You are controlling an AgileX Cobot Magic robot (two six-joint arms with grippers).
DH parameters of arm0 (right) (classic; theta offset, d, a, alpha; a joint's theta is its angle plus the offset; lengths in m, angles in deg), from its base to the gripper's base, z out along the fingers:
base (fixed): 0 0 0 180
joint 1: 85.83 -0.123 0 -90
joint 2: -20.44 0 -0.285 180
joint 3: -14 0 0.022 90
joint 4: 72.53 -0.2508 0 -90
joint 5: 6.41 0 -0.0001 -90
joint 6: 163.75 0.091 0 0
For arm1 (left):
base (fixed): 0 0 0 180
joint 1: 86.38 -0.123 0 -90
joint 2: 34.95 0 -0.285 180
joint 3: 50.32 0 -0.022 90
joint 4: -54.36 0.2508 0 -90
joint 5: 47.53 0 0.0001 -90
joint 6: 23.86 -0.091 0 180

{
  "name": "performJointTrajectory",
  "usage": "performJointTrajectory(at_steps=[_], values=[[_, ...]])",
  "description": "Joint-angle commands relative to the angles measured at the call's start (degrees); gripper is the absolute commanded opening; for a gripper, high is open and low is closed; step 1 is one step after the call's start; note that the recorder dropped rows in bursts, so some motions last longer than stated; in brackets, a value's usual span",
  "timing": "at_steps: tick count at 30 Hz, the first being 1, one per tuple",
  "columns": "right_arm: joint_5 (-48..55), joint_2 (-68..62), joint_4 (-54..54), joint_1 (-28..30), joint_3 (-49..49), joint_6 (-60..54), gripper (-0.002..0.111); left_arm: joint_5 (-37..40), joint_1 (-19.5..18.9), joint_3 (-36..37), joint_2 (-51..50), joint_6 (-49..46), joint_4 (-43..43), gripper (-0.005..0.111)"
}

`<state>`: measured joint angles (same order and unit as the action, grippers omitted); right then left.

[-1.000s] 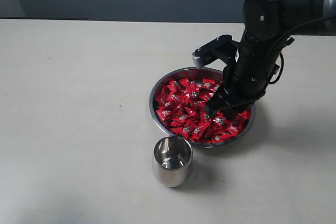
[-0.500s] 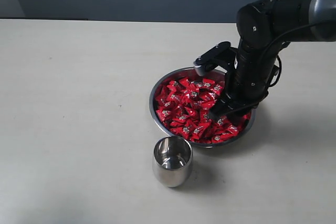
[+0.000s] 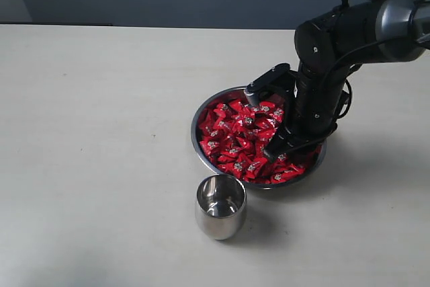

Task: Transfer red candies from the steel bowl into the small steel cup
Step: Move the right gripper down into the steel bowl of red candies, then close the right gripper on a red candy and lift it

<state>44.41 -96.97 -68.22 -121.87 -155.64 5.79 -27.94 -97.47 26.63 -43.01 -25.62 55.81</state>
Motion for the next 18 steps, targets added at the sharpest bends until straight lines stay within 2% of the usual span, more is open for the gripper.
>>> performJointTrajectory(at_steps=[1,7,18], values=[[-0.34,0.07,0.5,-0.11,-0.4,0.21,0.031,-0.45,0.38,0.26,0.27,0.08,0.11,0.0],[-0.34,0.07,0.5,-0.11,-0.4,0.21,-0.001,-0.45,0.38,0.26,0.27,0.08,0.11,0.0],[-0.01,1.36,0.23,-0.11,-0.4,0.21,-0.001,-0.45,0.38,0.26,0.27,0.08,0.11,0.0]])
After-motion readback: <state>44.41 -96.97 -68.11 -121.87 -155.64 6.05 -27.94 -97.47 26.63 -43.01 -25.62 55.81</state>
